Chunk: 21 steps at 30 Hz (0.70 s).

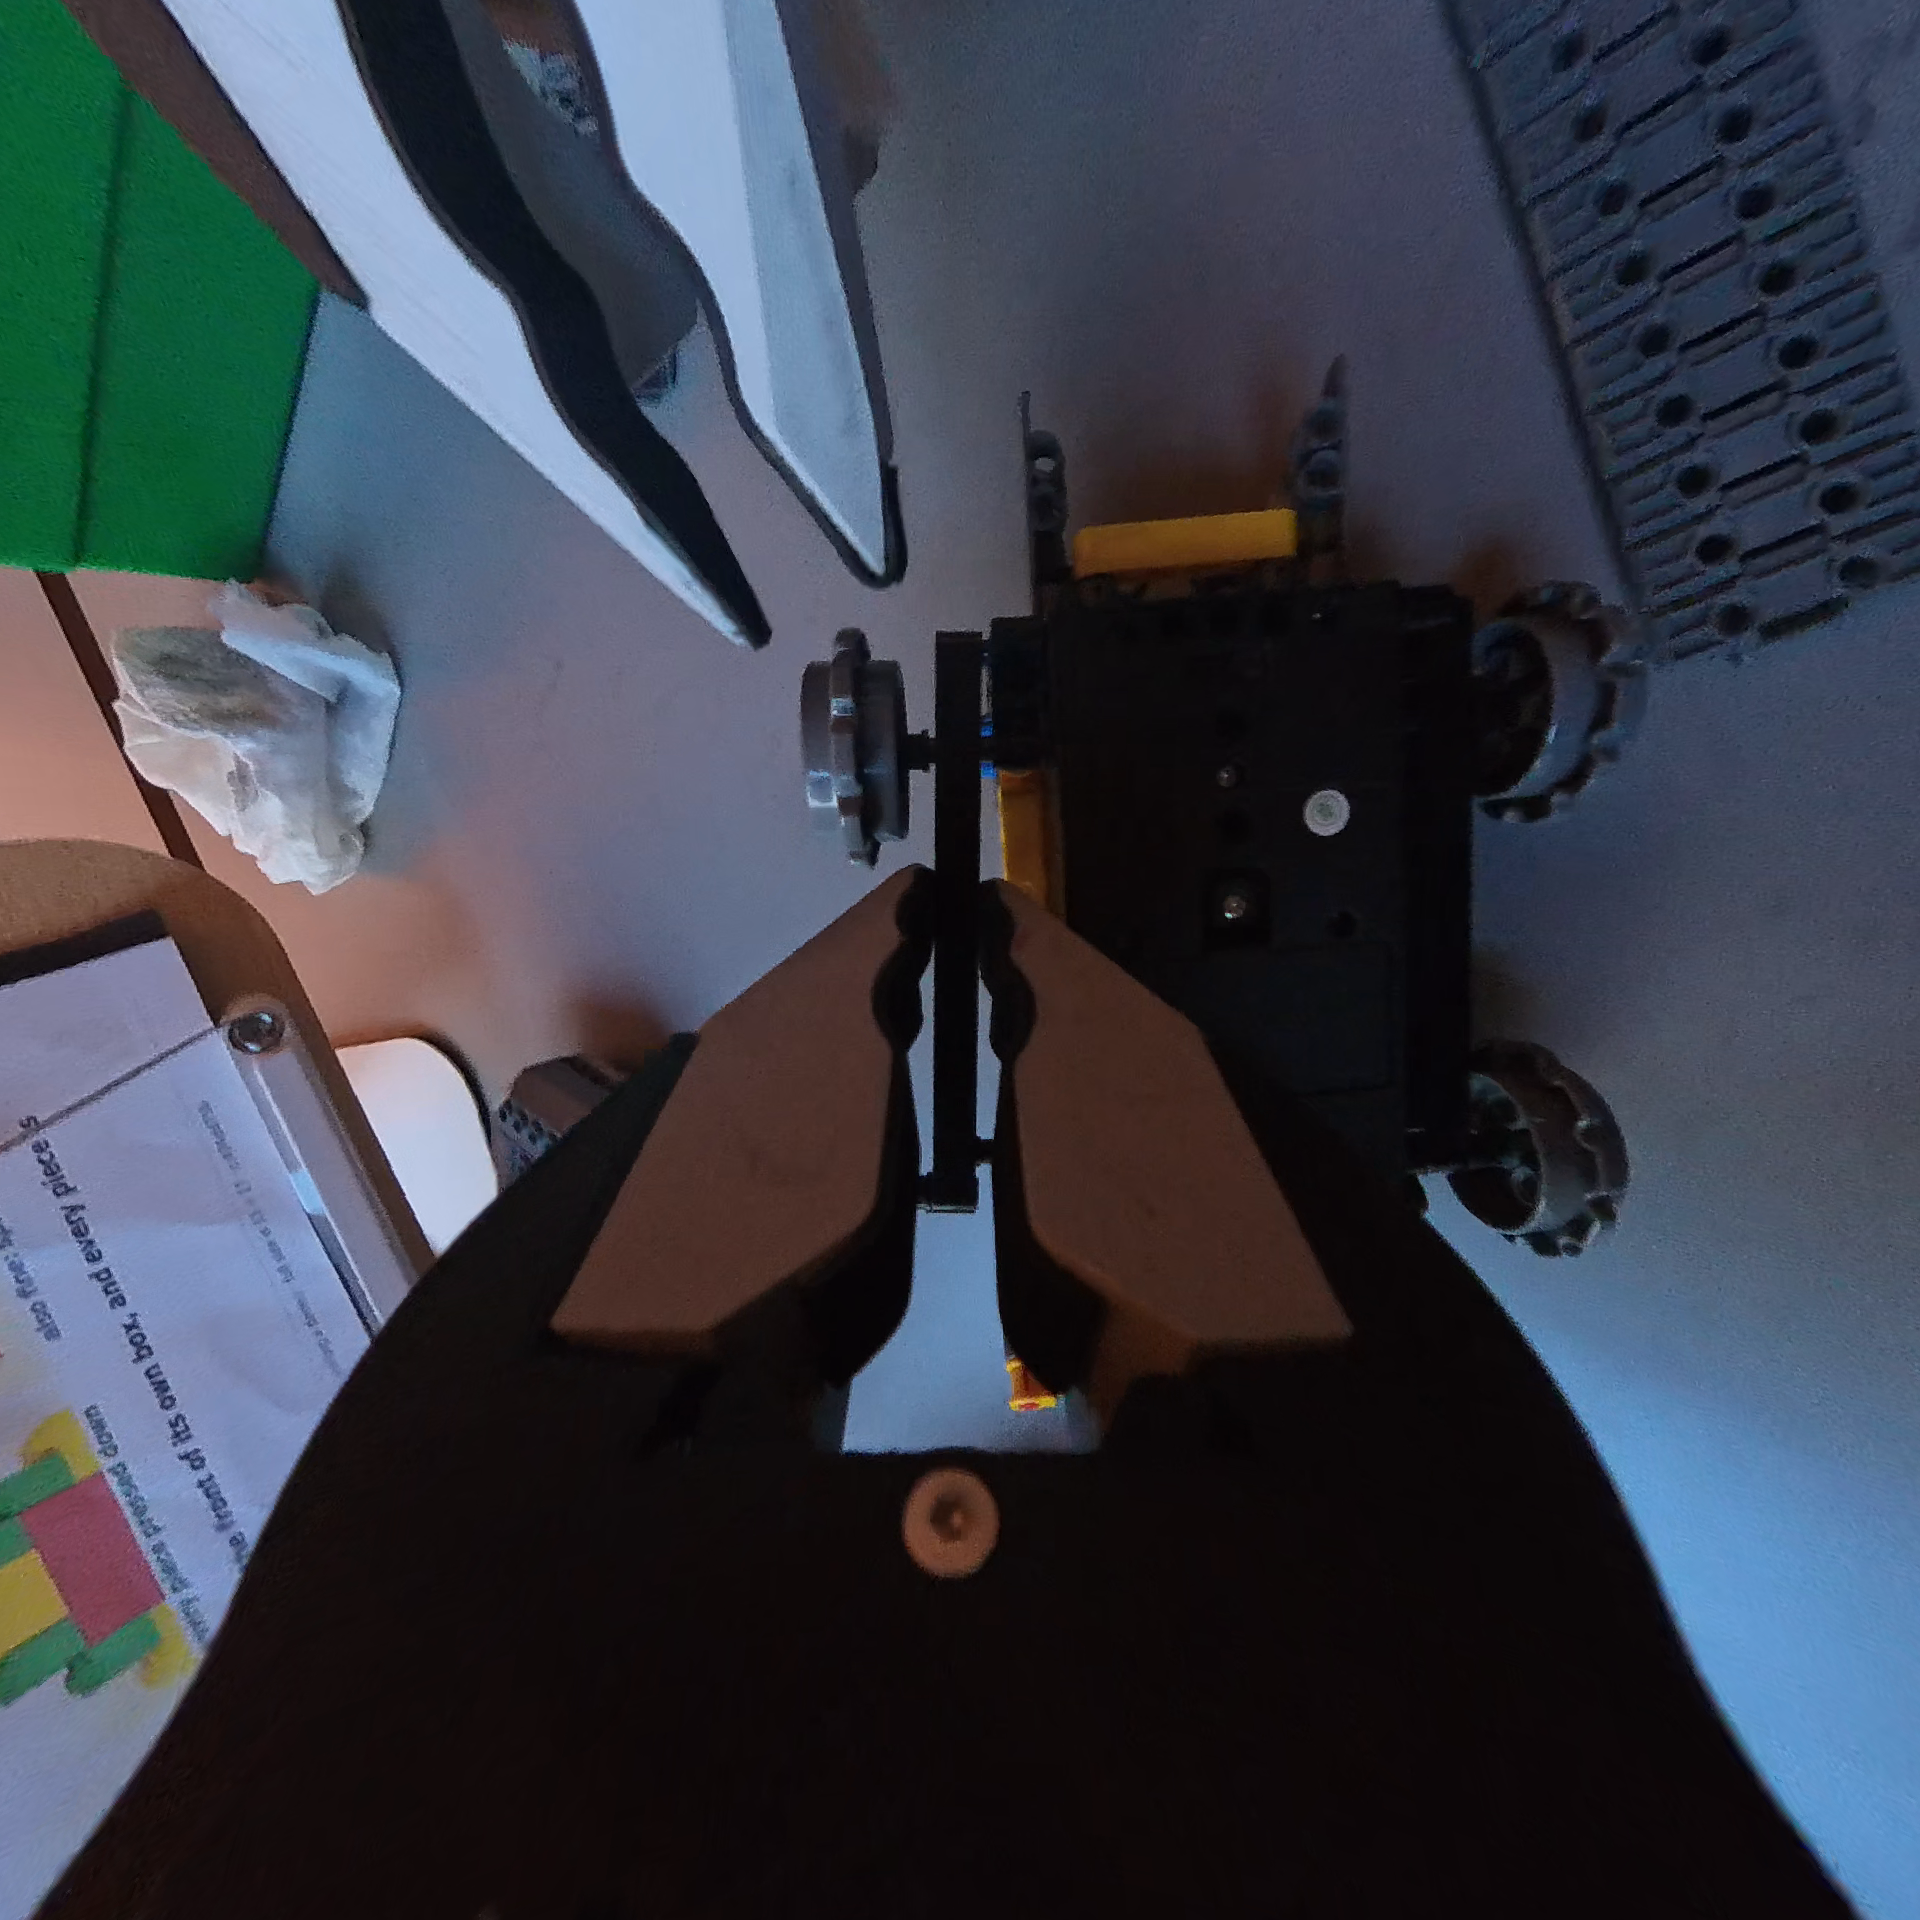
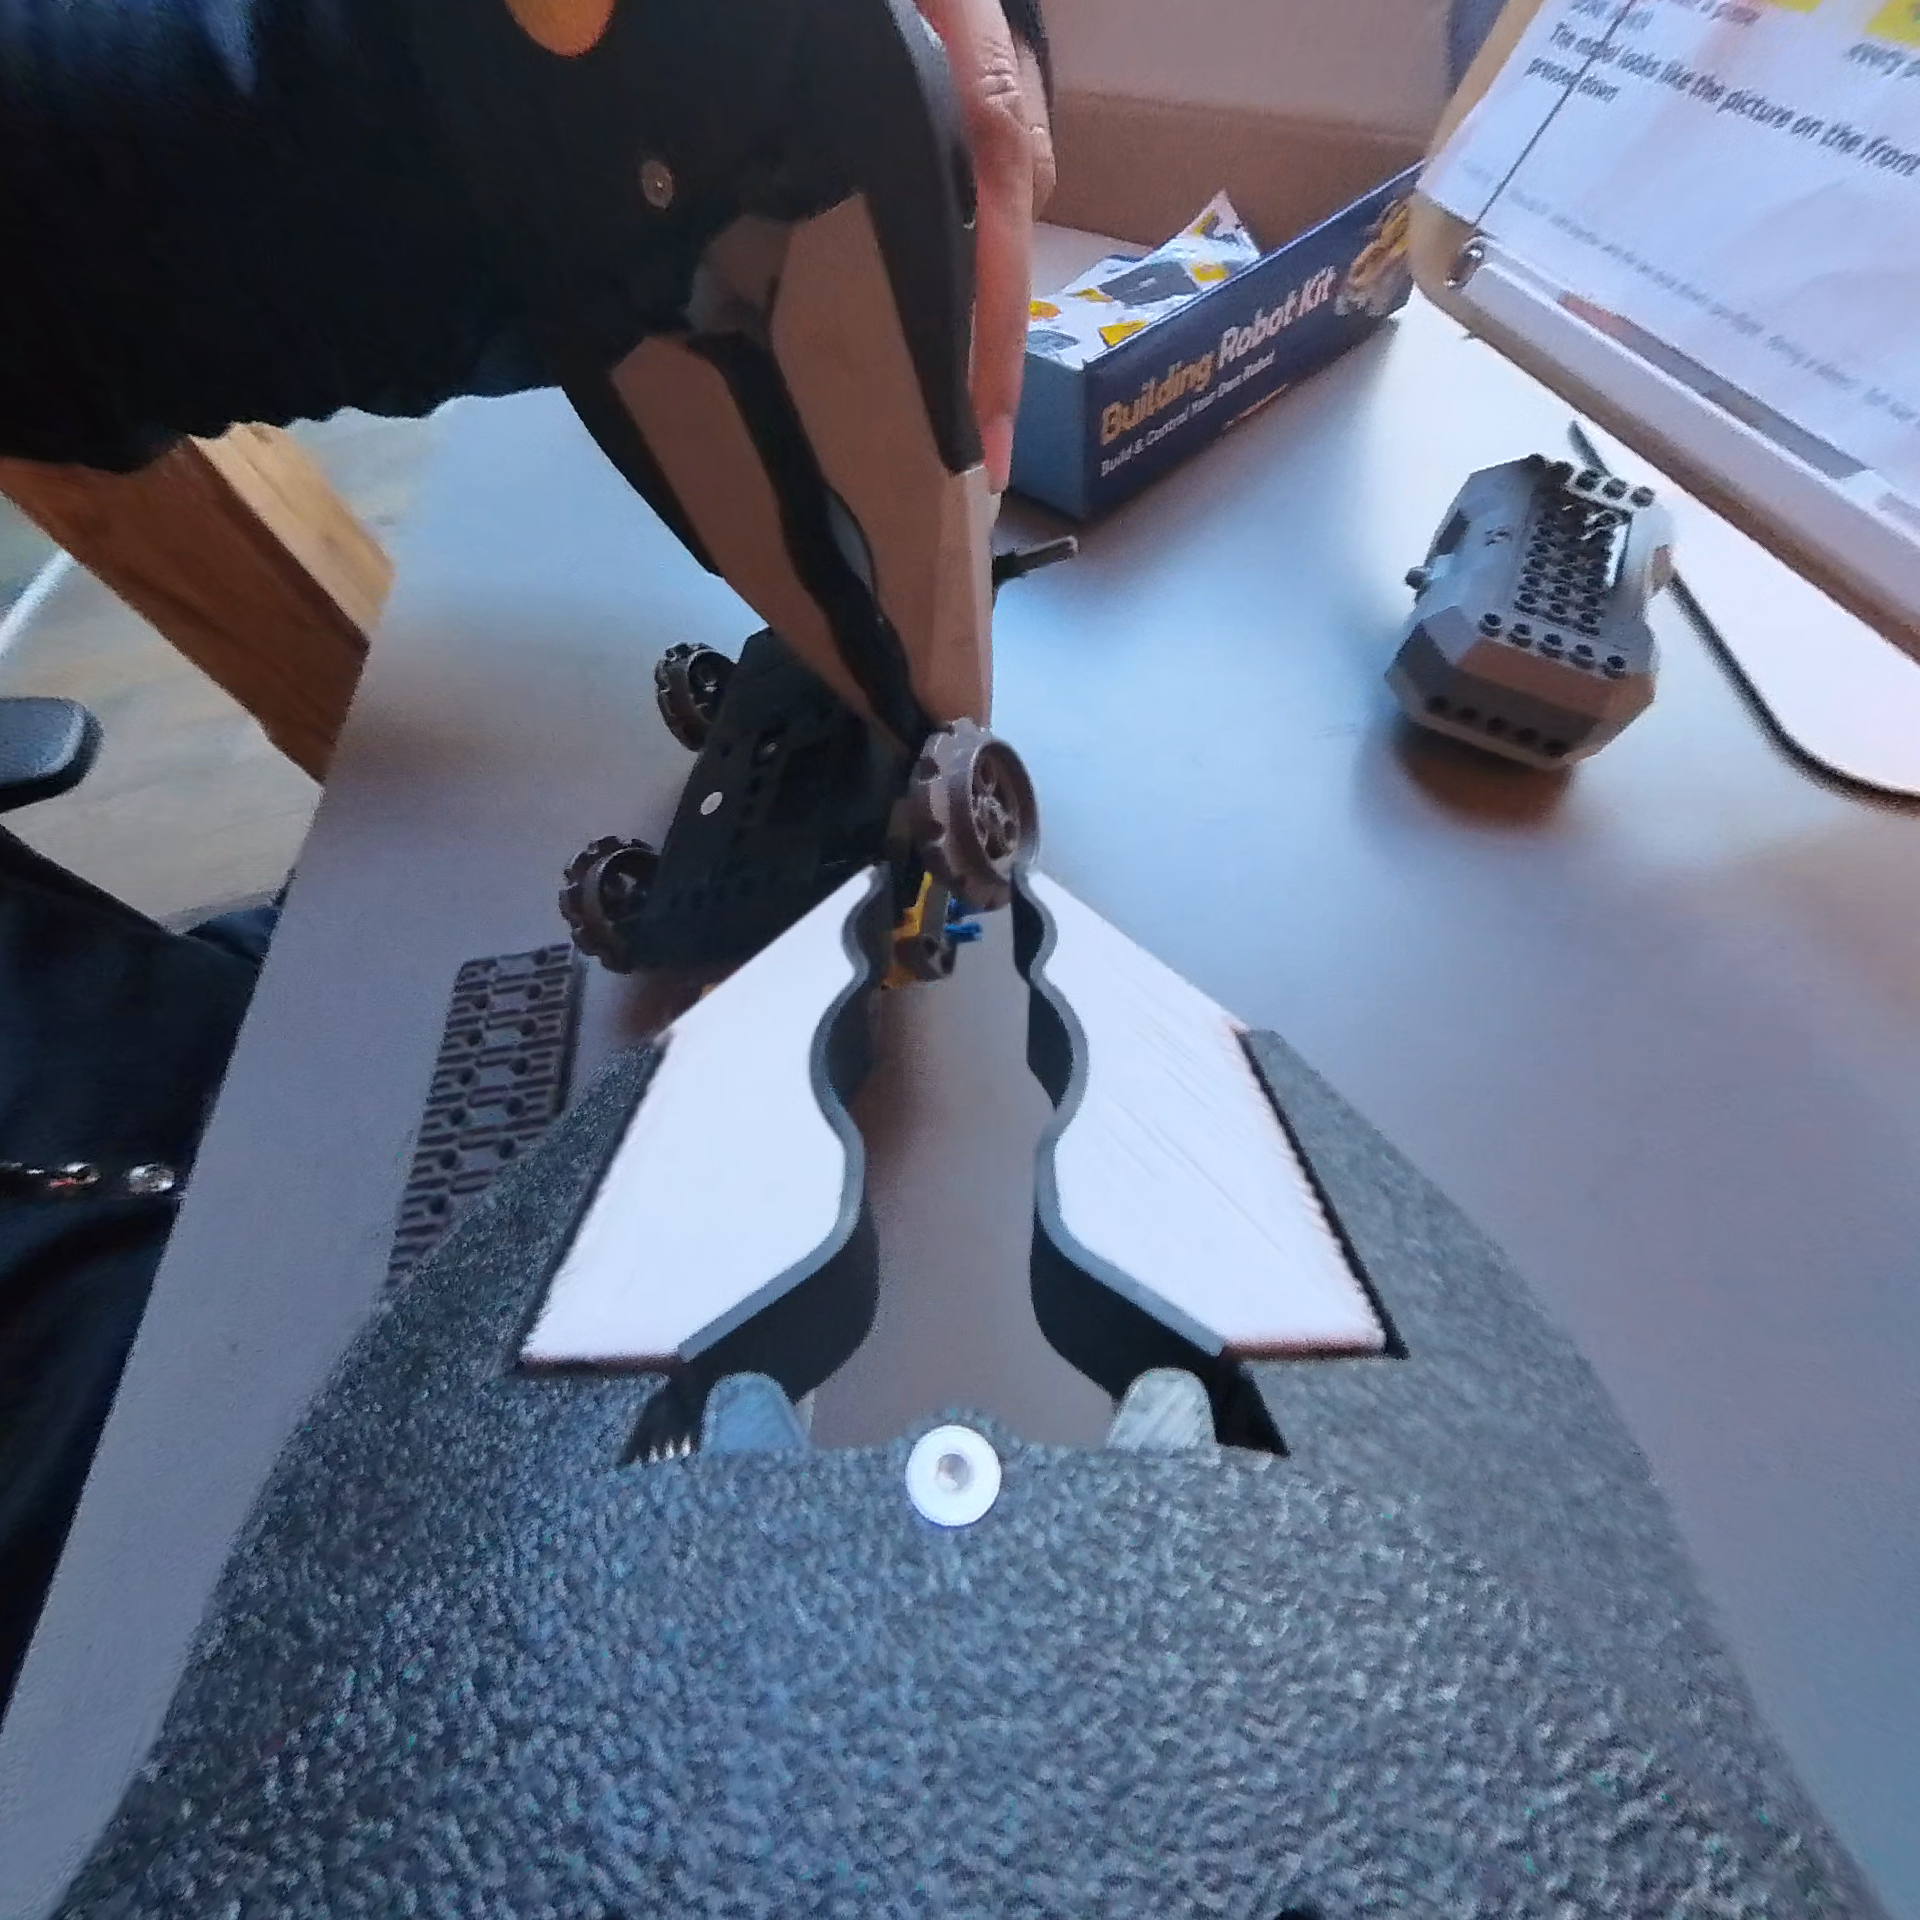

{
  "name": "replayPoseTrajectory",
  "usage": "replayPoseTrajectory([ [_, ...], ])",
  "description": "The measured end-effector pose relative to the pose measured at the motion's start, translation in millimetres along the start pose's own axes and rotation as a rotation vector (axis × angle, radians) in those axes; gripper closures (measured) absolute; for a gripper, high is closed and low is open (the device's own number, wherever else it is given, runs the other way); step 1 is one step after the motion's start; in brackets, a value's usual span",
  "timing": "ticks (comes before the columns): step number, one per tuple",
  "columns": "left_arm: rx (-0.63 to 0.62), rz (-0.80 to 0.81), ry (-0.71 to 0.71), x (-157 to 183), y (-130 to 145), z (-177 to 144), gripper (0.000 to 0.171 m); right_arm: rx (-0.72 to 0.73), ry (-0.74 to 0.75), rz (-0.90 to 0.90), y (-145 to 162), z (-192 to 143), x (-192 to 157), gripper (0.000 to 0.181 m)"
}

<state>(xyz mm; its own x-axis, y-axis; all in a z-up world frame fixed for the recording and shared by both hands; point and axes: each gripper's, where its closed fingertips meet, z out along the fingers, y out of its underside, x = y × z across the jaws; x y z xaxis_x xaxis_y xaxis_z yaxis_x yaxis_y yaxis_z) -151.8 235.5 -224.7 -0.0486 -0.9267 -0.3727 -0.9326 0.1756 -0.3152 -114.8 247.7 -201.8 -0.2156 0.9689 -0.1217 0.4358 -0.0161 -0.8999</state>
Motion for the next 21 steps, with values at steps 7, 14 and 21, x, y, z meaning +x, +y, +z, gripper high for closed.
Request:
replayPoseTrajectory([
  [7,0.042,0.048,-0.059,2.7,-15.7,-1.3,0.165,-0.034,-0.015,-0.109,7.1,2.1,-8.6,0.161],
  [14,0.177,-0.004,-0.020,12.8,-28.3,-3.4,0.165,-0.019,-0.044,-0.267,6.1,-2.4,-24.6,0.163],
  [21,0.249,-0.084,-0.053,13.4,-31.0,-6.1,0.165,0.021,-0.057,-0.319,4.1,-1.4,-31.3,0.171],
])
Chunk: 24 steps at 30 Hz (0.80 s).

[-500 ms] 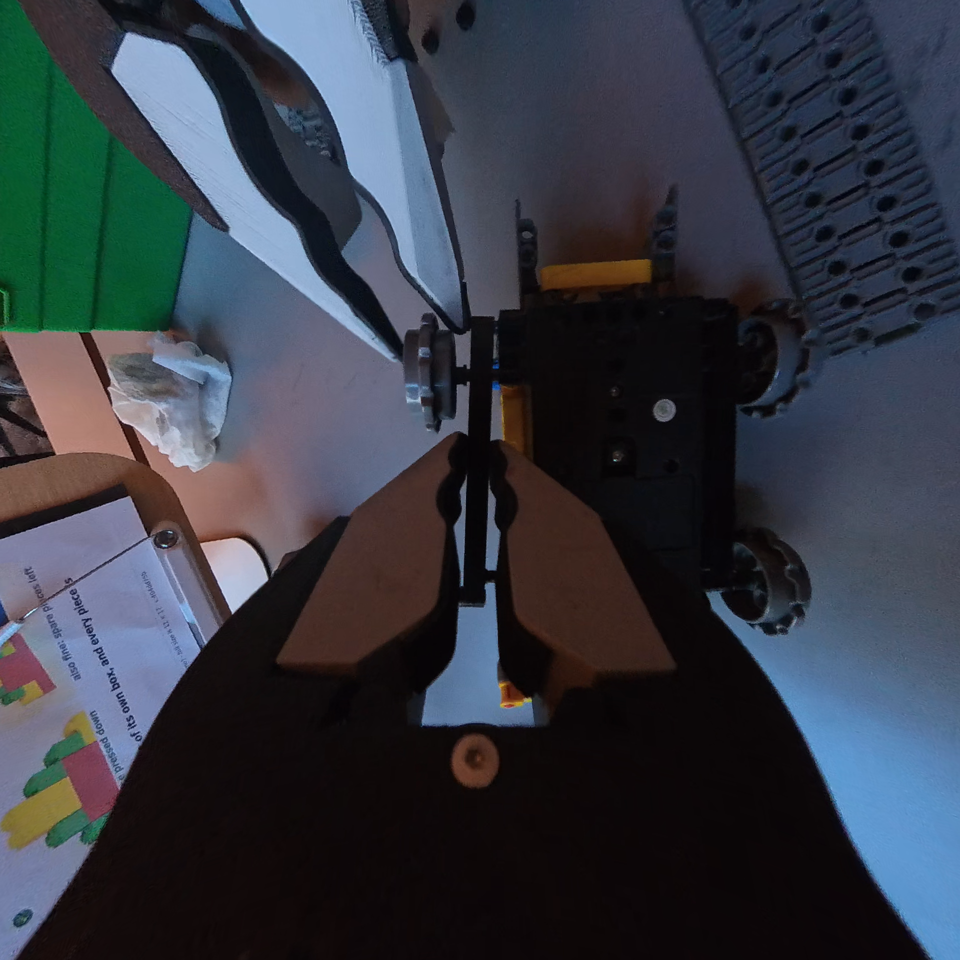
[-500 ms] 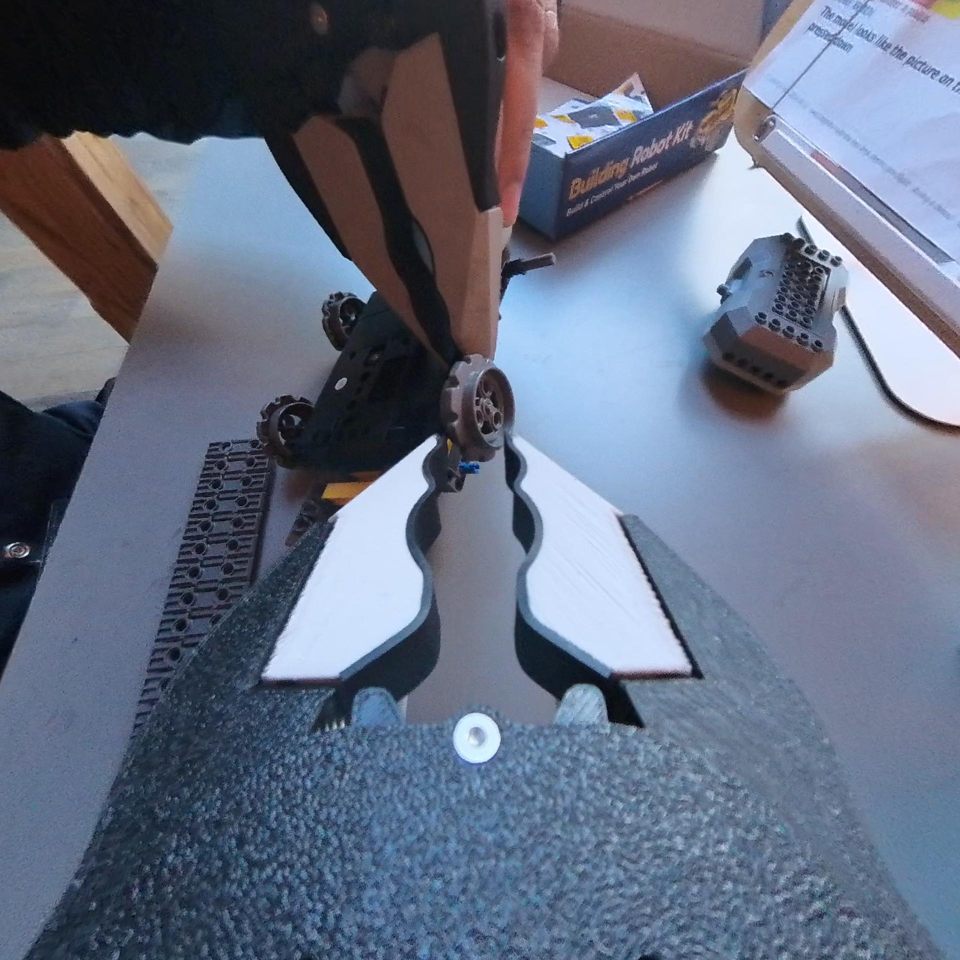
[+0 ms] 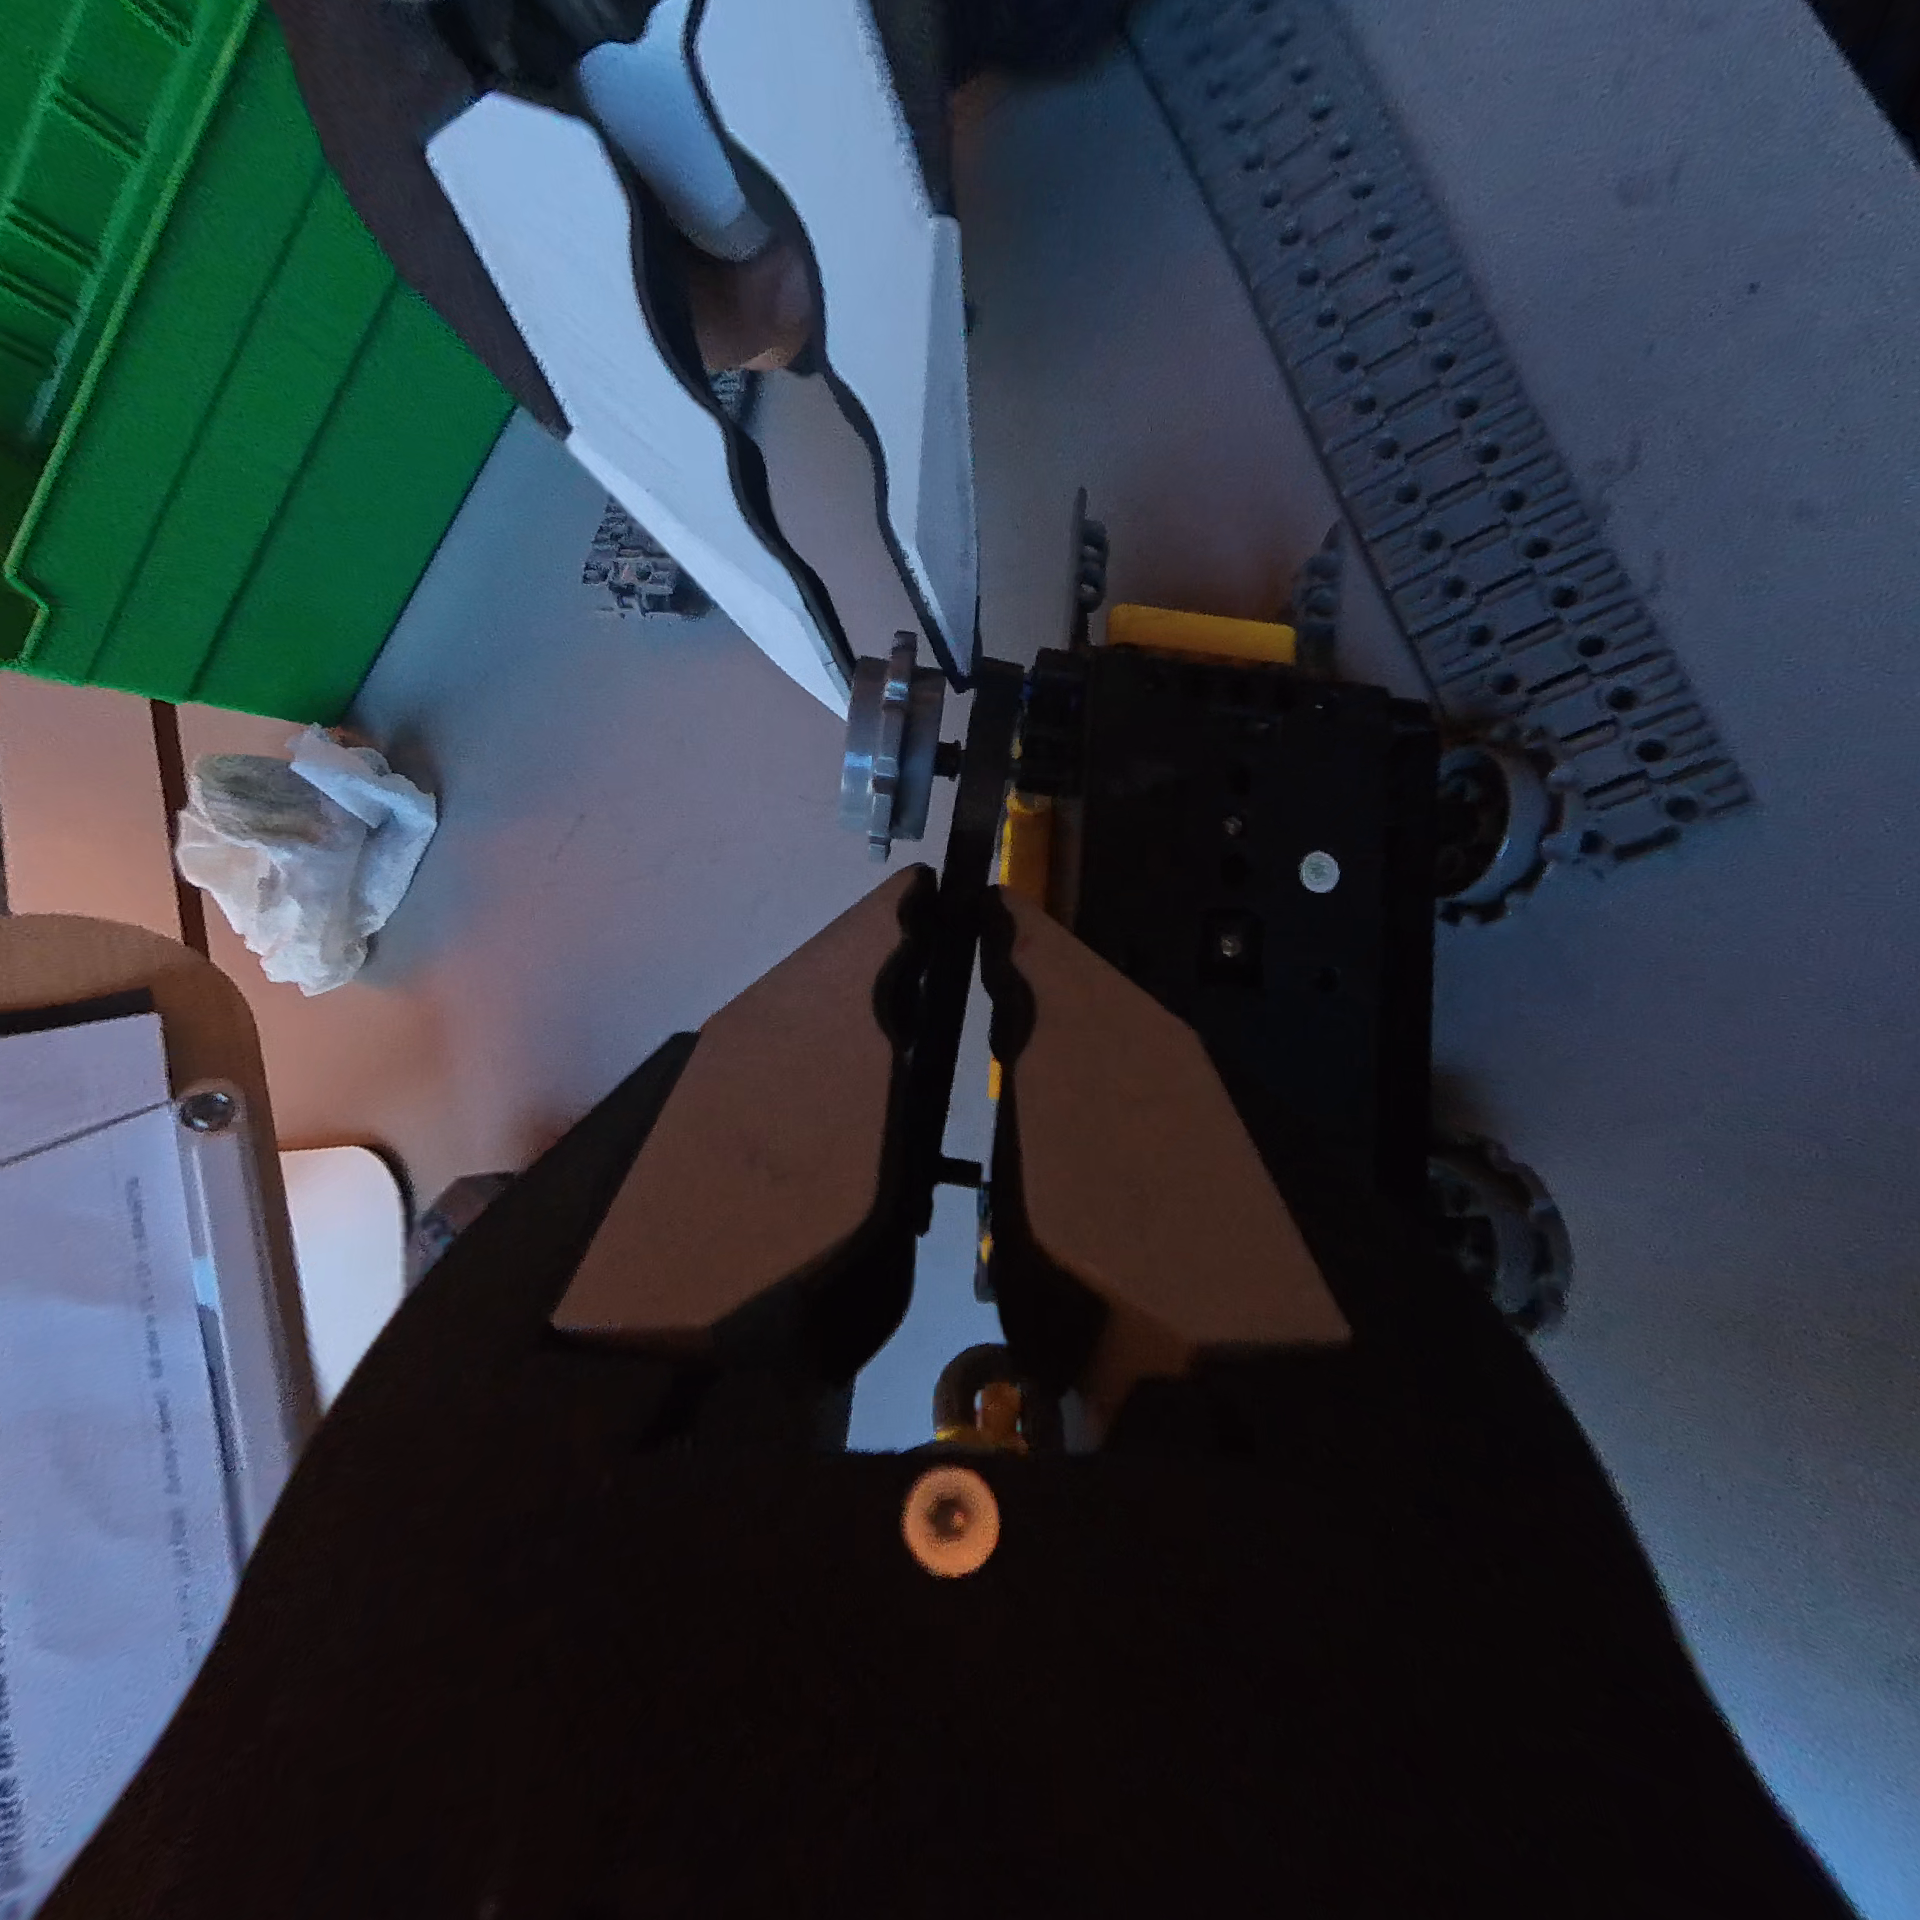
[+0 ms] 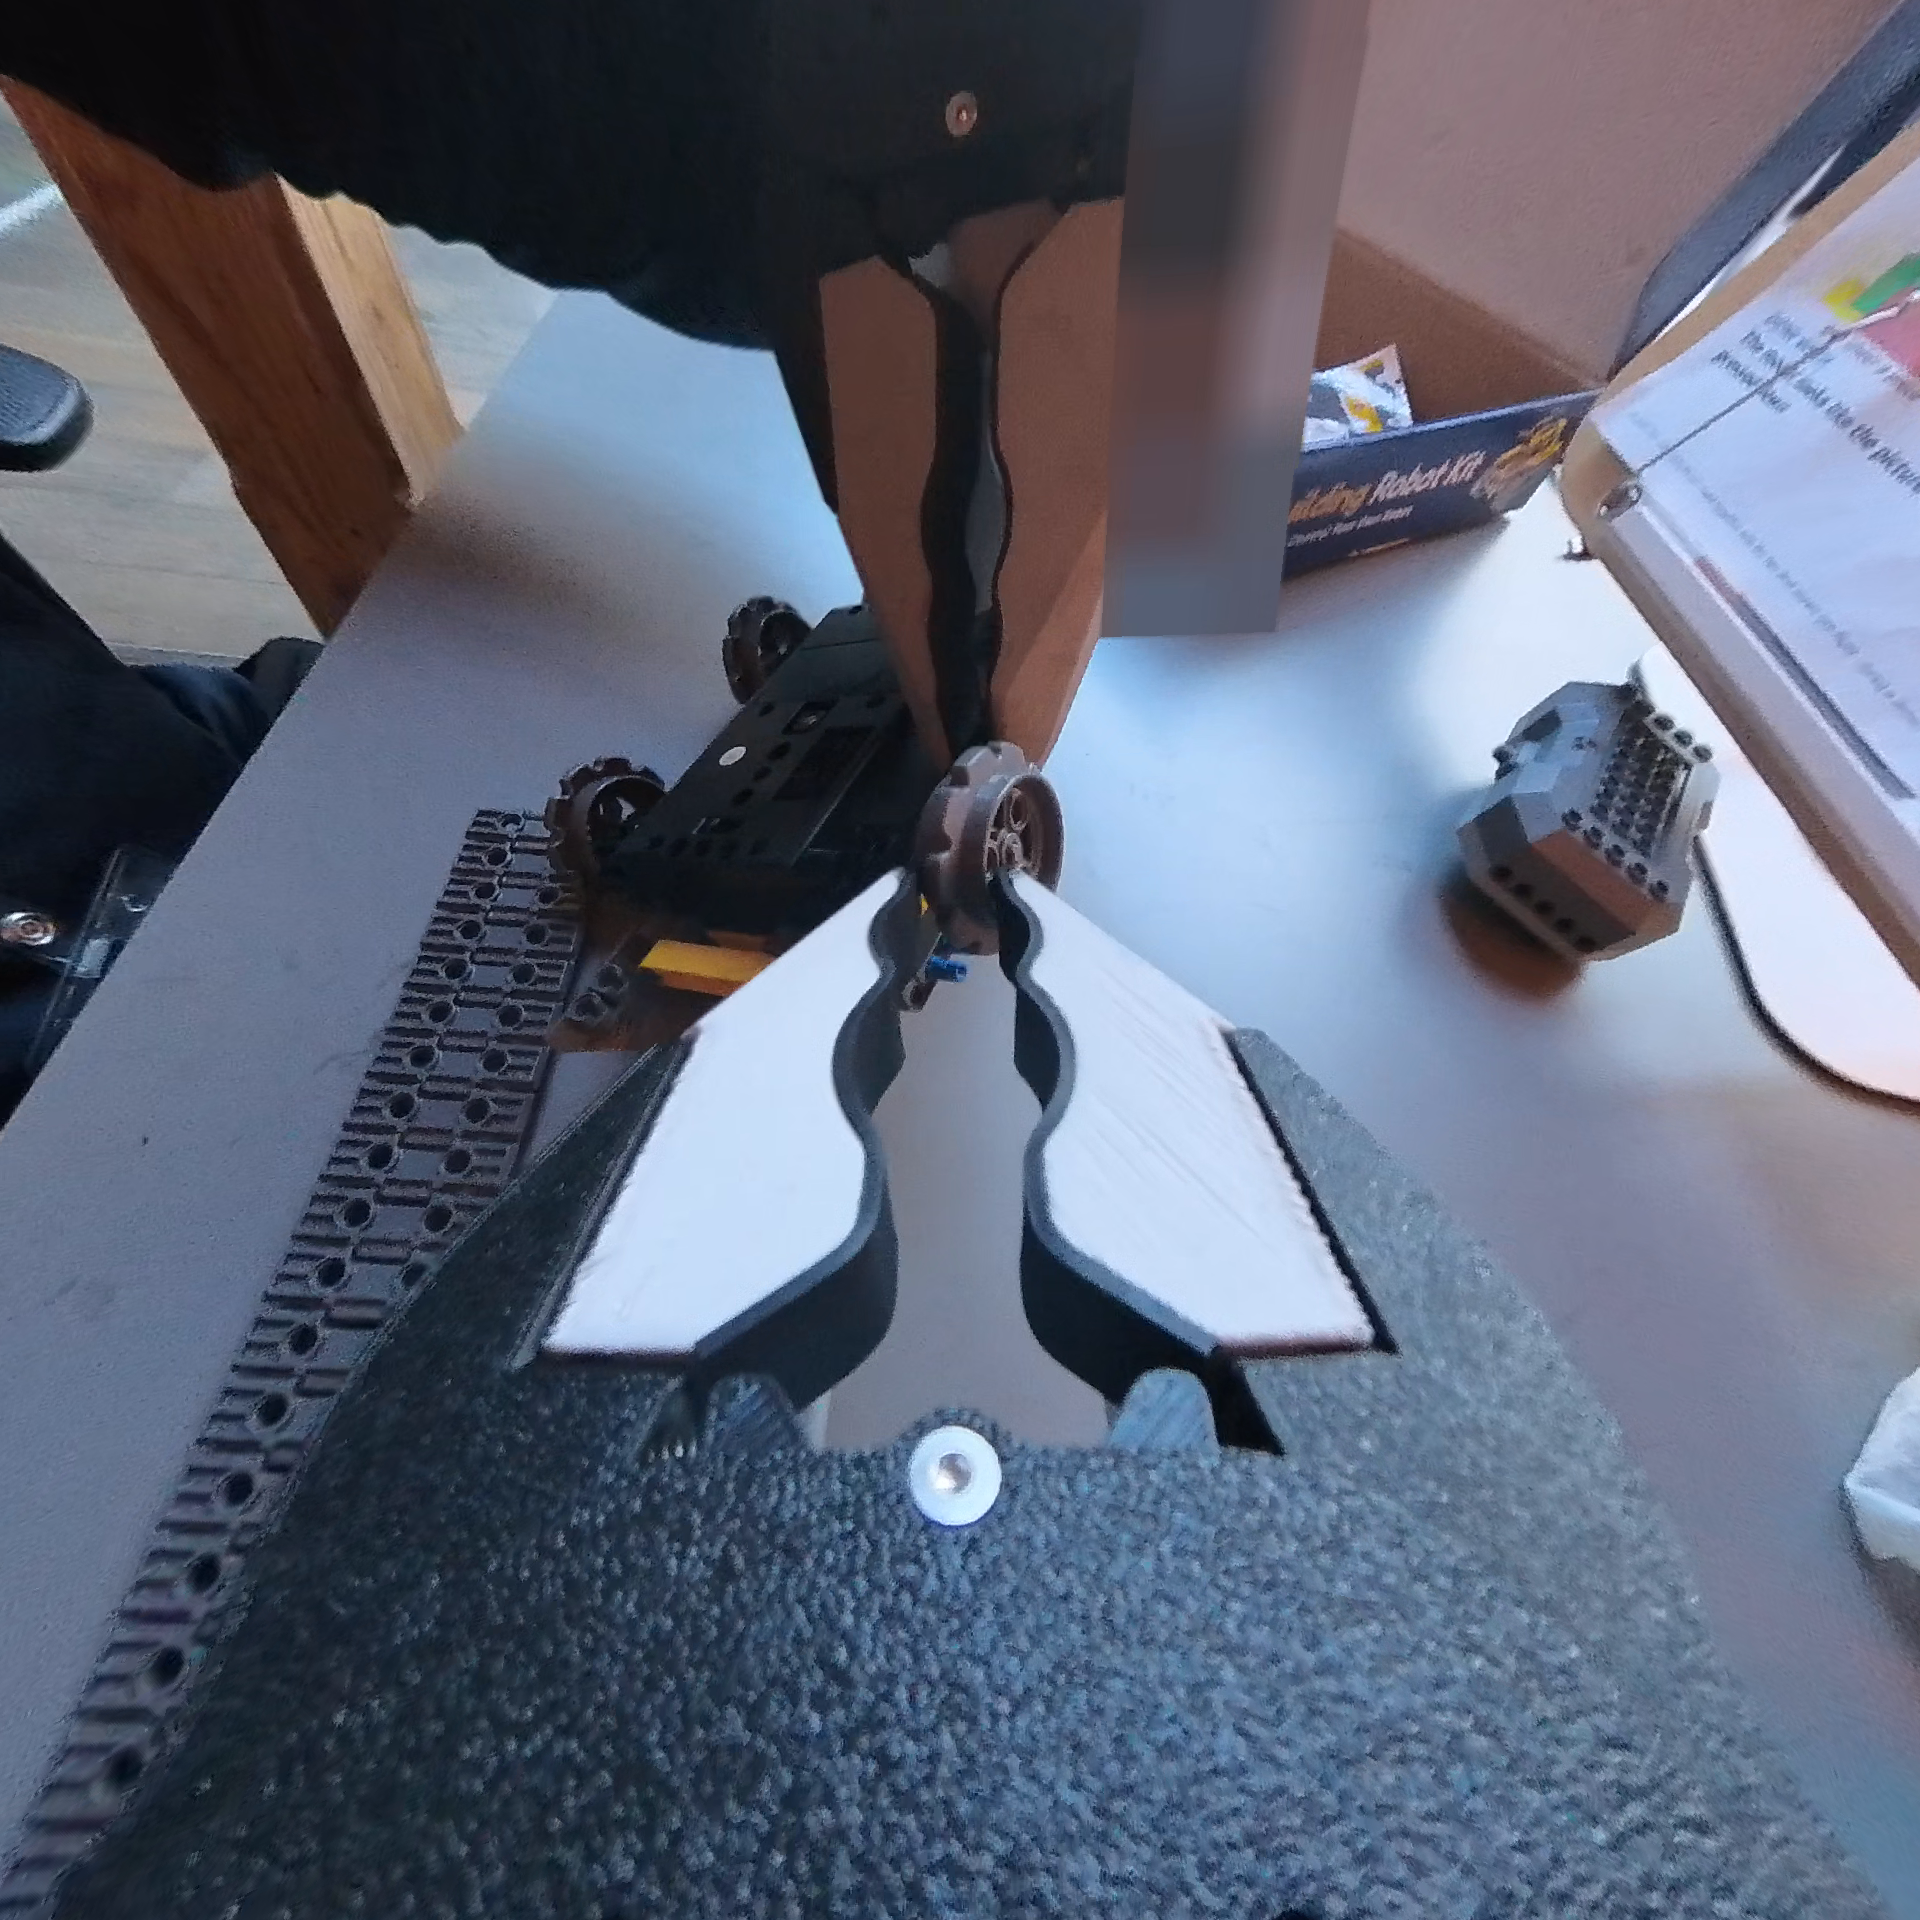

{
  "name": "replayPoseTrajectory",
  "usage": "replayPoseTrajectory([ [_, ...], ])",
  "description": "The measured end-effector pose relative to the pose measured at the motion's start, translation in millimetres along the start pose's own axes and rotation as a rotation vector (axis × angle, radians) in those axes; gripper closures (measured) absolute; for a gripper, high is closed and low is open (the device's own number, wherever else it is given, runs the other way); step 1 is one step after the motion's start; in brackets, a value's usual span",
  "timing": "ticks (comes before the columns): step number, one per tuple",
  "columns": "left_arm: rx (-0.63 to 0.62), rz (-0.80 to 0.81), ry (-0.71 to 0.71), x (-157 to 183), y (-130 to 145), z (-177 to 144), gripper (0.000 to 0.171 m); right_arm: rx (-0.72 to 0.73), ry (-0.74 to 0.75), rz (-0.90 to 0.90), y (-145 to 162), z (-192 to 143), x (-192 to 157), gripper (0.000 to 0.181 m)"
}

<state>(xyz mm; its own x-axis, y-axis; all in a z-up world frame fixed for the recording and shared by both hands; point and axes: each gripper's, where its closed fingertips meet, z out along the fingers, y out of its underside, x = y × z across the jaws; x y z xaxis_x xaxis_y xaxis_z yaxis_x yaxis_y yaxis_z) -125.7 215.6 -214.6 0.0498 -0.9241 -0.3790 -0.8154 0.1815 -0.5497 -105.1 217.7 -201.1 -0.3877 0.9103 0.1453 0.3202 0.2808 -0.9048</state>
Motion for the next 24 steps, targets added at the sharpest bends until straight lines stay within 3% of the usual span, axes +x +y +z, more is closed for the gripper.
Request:
replayPoseTrajectory([
  [4,0.012,-0.108,0.020,2.4,8.5,-2.5,0.165,-0.041,0.123,-0.095,-2.2,8.0,6.4,0.171],
  [9,-0.107,-0.123,-0.069,-4.6,19.5,-4.7,0.165,-0.080,0.315,-0.137,-4.4,14.1,26.0,0.170],
  [16,-0.277,-0.522,-0.149,-10.3,28.1,-9.6,0.162,-0.074,0.364,-0.096,-8.7,16.4,33.1,0.170],
  [19,-0.276,-0.505,-0.208,-12.8,27.0,-10.3,0.162,-0.078,0.372,-0.096,-10.0,15.1,33.5,0.170],
  [24,-0.213,-0.578,-0.090,-6.1,25.5,-8.6,0.161,-0.067,0.341,-0.071,-11.0,16.7,28.8,0.170],
])
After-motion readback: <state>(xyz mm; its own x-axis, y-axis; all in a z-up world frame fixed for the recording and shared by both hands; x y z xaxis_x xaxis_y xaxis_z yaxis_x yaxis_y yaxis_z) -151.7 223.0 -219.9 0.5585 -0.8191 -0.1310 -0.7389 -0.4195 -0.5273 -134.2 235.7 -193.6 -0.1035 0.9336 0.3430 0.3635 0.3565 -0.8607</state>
